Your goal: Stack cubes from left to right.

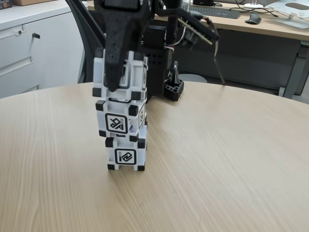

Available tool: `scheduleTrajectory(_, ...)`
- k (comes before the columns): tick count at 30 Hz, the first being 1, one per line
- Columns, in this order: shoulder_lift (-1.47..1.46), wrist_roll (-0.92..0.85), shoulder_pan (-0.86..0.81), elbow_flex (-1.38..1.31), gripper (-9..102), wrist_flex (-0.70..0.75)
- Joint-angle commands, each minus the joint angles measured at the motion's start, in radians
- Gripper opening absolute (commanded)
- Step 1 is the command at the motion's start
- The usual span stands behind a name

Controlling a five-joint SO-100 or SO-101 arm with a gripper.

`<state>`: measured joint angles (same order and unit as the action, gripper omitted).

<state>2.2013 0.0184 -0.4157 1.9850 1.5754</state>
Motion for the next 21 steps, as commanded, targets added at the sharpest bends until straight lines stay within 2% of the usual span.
scheduleTrajectory(1, 0.032, 0.011, 0.006, -0.034, 0, 0.025)
scheduleTrajectory(11, 0.032, -0.006, 0.006, -0.034, 0, 0.098)
scheduleTrajectory(21, 0.032, -0.015, 0.006, -0.034, 0, 0.1)
